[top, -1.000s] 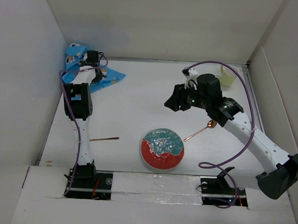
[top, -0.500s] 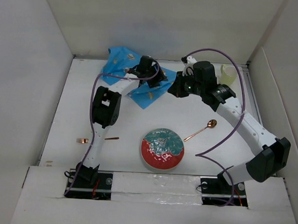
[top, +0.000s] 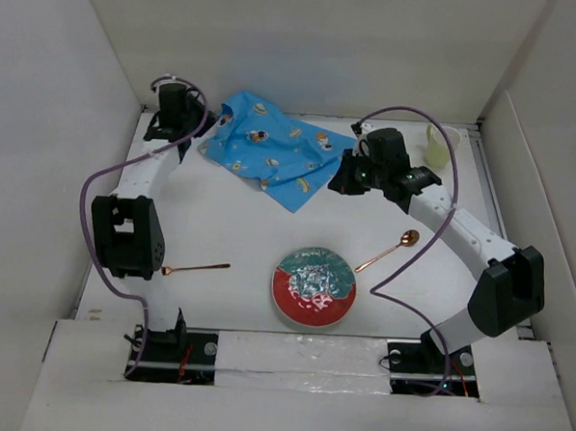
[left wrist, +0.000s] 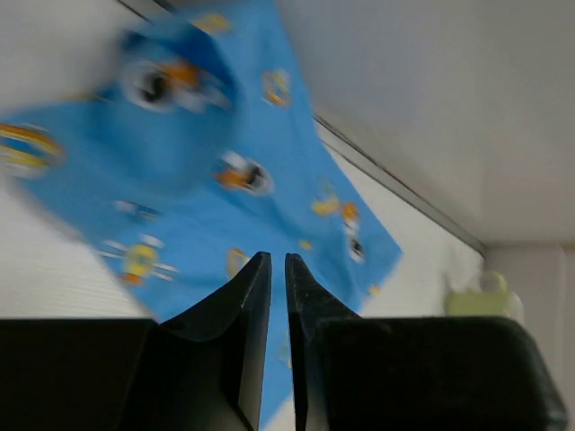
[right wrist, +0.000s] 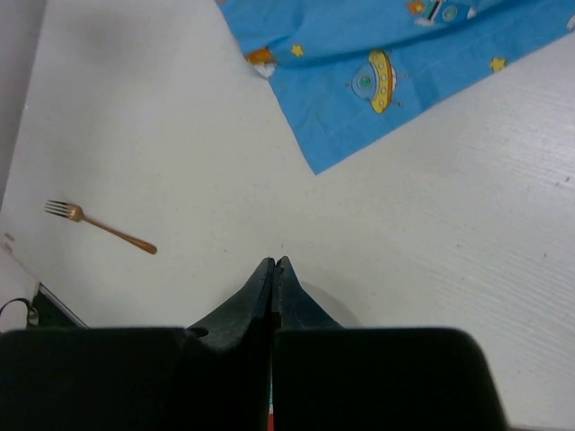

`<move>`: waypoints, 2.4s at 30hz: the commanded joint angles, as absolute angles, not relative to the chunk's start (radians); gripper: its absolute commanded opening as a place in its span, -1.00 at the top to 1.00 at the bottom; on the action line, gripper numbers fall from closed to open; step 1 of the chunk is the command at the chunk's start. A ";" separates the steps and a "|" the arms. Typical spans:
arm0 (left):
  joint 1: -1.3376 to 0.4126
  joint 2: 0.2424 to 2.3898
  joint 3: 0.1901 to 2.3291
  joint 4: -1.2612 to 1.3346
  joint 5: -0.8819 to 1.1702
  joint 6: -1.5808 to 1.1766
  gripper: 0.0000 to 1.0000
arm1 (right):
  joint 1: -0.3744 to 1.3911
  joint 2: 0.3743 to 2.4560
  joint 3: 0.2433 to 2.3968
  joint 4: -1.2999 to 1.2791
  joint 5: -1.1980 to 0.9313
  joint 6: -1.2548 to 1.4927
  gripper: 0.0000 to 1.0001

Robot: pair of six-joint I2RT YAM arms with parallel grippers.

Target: Set the dinner table for one person

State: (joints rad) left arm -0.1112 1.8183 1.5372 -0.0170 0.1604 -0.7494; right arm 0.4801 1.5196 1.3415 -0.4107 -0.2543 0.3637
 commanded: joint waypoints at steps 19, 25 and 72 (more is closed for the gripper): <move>-0.192 2.037 1.630 -0.130 -0.309 -0.204 -0.24 | 0.560 1.933 1.497 -0.307 -0.163 0.434 -0.26; -0.202 2.154 1.775 -0.172 -0.465 -0.158 -0.32 | 0.594 2.049 1.624 -0.377 -0.066 0.428 -0.32; 0.298 1.712 1.199 0.031 0.459 -0.663 1.00 | 0.606 2.103 1.618 -0.514 0.054 0.367 -0.39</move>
